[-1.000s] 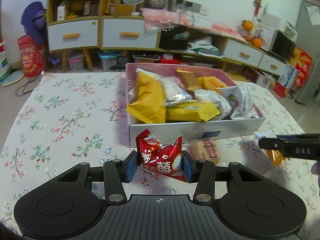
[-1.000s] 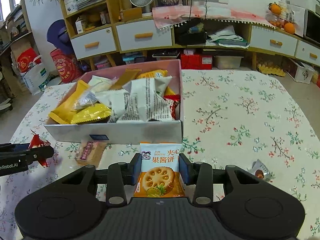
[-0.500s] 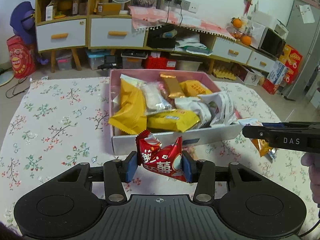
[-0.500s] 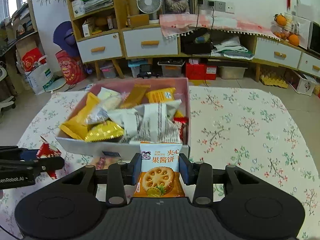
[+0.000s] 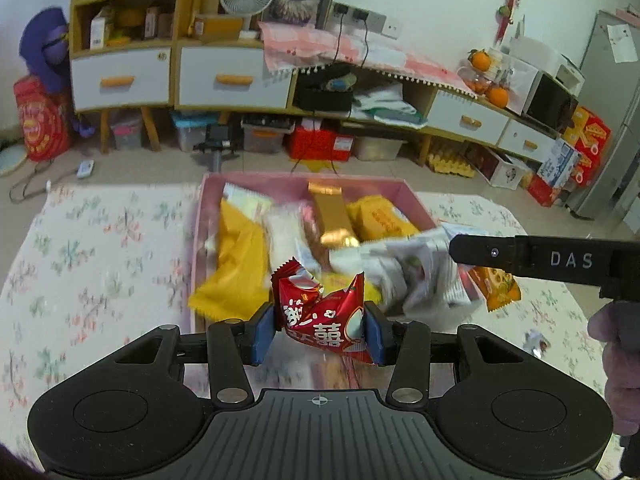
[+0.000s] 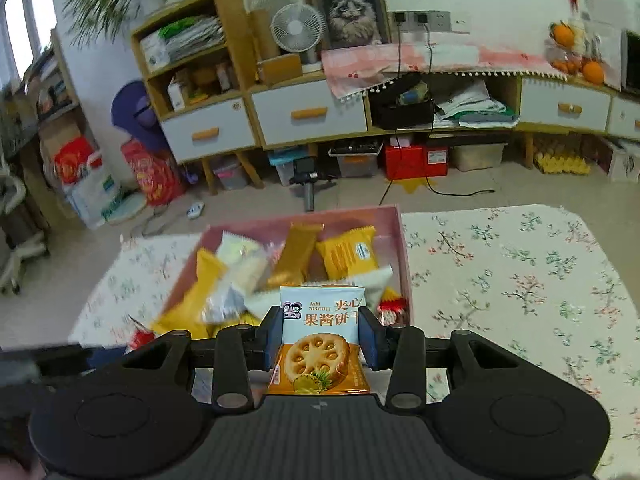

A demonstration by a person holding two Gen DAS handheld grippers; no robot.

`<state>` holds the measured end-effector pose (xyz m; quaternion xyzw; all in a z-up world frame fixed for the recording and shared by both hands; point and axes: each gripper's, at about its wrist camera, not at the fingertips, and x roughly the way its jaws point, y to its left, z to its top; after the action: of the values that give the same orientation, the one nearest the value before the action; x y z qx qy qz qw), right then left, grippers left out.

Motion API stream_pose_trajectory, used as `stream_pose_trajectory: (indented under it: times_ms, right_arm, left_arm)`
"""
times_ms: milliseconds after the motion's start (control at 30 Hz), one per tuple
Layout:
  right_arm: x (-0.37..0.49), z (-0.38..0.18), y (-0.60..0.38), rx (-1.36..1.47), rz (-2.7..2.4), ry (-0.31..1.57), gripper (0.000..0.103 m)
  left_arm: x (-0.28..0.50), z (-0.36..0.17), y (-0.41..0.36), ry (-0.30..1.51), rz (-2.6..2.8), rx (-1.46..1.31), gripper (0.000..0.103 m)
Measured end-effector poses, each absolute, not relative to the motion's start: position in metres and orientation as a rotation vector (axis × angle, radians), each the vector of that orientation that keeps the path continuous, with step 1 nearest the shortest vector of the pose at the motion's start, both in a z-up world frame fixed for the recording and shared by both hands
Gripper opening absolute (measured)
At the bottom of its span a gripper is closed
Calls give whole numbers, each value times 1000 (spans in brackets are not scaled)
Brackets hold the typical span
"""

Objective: Organize snacks
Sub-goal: 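Carry both held snacks into the pink box and open both tools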

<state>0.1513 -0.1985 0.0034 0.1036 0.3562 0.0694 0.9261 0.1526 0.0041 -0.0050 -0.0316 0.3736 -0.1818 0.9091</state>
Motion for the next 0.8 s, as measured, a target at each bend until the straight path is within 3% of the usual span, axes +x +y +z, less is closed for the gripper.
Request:
stream_pose_trajectory:
  times_ms: [800]
  right_arm:
    - [226,-28,-223,362,211,726,9]
  left_arm:
    - [232,-36,-33,708,-446,4,46]
